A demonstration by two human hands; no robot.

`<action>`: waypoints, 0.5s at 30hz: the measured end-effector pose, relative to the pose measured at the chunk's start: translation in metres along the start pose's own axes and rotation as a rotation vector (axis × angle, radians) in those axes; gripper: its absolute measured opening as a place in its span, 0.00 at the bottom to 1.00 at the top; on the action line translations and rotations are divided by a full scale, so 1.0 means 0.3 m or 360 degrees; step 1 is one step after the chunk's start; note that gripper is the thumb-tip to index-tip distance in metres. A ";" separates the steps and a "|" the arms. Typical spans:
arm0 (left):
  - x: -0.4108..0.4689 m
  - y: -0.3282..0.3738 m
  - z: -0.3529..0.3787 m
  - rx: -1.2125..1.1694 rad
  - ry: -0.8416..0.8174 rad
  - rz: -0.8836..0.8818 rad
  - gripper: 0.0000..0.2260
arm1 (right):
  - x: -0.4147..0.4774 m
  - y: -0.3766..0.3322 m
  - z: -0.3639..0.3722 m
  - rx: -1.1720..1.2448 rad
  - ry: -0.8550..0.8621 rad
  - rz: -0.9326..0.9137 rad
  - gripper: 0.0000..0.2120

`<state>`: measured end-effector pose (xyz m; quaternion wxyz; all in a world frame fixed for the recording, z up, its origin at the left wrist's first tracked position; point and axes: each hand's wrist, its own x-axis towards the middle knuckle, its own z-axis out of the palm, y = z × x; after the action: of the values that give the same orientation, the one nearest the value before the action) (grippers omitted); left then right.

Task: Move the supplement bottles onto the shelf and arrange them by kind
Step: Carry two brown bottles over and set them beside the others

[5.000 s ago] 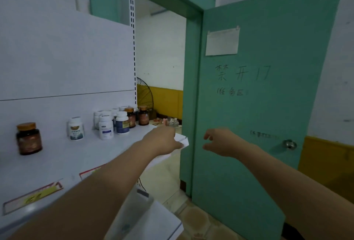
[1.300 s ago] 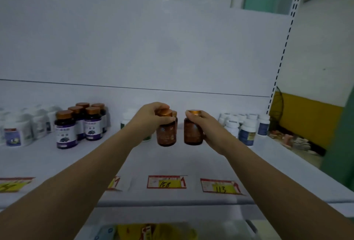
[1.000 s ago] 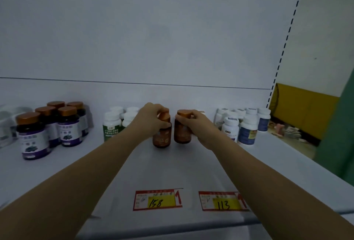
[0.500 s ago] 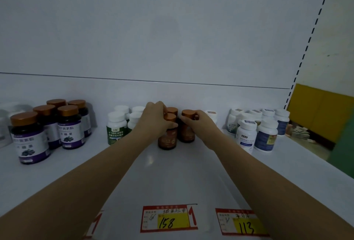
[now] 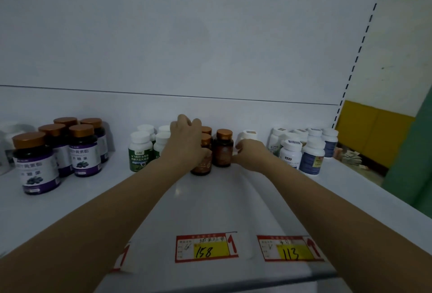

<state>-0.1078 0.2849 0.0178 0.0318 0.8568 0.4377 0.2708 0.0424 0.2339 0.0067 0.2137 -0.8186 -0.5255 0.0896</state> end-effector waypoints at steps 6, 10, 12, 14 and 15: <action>-0.050 0.128 -0.043 0.0373 -0.0114 0.0586 0.18 | -0.128 0.032 -0.102 -0.0567 -0.0071 -0.0017 0.20; -0.078 0.259 -0.016 0.0484 -0.0435 0.0709 0.19 | -0.228 0.133 -0.176 -0.0713 -0.0090 0.0093 0.21; -0.091 0.323 0.009 0.0407 -0.0618 0.0706 0.20 | -0.280 0.205 -0.212 -0.0760 -0.0103 0.0189 0.21; -0.101 0.383 0.037 0.0333 -0.0719 0.0727 0.21 | -0.336 0.275 -0.253 -0.0768 -0.0101 0.0308 0.22; -0.104 0.414 0.053 0.0301 -0.0736 0.0749 0.21 | -0.362 0.310 -0.274 -0.0765 -0.0093 0.0357 0.22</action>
<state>-0.0236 0.1875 0.0268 -0.0127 0.9722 0.2324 0.0277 0.1025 0.0821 0.0302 -0.0133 -0.8960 -0.4437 0.0089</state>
